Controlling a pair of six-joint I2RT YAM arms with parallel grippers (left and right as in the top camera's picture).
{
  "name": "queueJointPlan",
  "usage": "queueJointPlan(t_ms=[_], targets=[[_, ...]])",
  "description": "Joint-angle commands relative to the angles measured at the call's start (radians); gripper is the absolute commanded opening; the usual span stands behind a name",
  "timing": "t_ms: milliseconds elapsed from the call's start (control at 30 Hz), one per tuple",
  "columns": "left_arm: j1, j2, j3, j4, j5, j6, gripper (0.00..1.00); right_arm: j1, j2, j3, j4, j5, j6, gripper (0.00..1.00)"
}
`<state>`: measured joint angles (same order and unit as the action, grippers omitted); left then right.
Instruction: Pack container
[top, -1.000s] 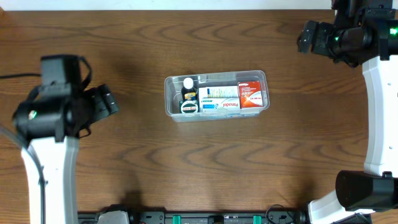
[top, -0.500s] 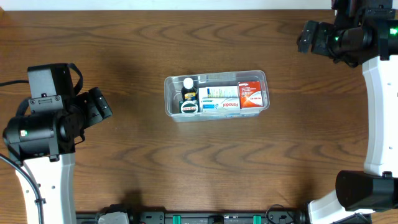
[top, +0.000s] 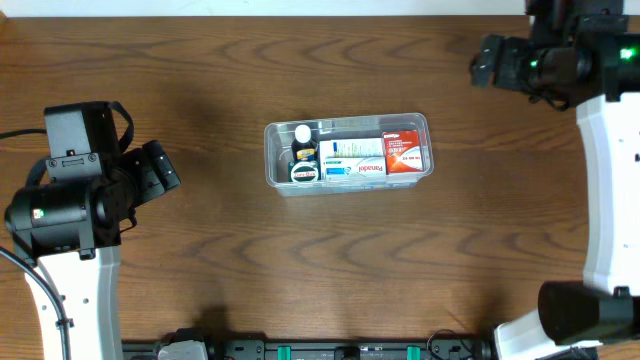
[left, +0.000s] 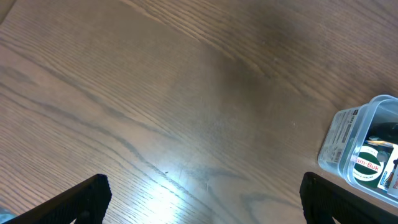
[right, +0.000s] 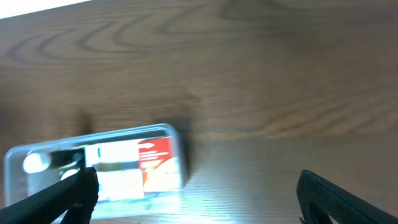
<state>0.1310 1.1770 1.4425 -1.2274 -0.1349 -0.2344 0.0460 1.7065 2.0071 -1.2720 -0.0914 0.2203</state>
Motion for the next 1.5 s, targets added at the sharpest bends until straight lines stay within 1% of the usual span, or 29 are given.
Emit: queueJointPlan(t_ms=[0,133,233,300,433,500,600,700,767,1033,1167,1300,1467], targets=[[0.006,0.005,0.016,-0.003,-0.012,0.013,0.98,0.108,-0.118,0.005,-0.002,0.039,-0.050,0.99],[0.006,0.005,0.016,-0.003,-0.012,0.013,0.98,0.222,-0.203,-0.027,0.010,0.157,-0.222,0.99],[0.006,0.005,0.016,-0.003,-0.012,0.013,0.98,0.265,-0.293,-0.131,0.079,0.167,-0.309,0.99],[0.006,0.005,0.016,-0.003,-0.012,0.013,0.98,0.265,-0.367,-0.242,0.158,0.167,-0.315,0.99],[0.006,0.005,0.016,-0.003,-0.012,0.013,0.98,0.248,-0.567,-0.560,0.374,0.166,-0.304,0.99],[0.006,0.005,0.016,-0.003,-0.012,0.013,0.98,0.240,-0.657,-0.694,0.449,0.167,-0.305,0.99],[0.006,0.005,0.016,-0.003,-0.012,0.013,0.98,0.217,-0.798,-0.890,0.536,0.170,-0.304,0.99],[0.006,0.005,0.016,-0.003,-0.012,0.013,0.98,0.194,-0.927,-1.048,0.593,0.170,-0.304,0.99],[0.006,0.005,0.016,-0.003,-0.012,0.013,0.98,0.186,-1.009,-1.144,0.617,0.170,-0.304,0.99],[0.006,0.005,0.016,-0.003,-0.012,0.013,0.98,0.180,-1.272,-1.428,0.656,0.166,-0.301,0.99],[0.006,0.005,0.016,-0.003,-0.012,0.013,0.98,0.138,-1.418,-1.550,0.657,0.166,-0.231,0.99],[0.006,0.005,0.016,-0.003,-0.012,0.013,0.98,0.084,-1.503,-1.615,0.655,0.154,-0.206,0.99],[0.006,0.005,0.016,-0.003,-0.012,0.013,0.98,0.075,-1.547,-1.672,0.655,0.155,-0.230,0.99]])
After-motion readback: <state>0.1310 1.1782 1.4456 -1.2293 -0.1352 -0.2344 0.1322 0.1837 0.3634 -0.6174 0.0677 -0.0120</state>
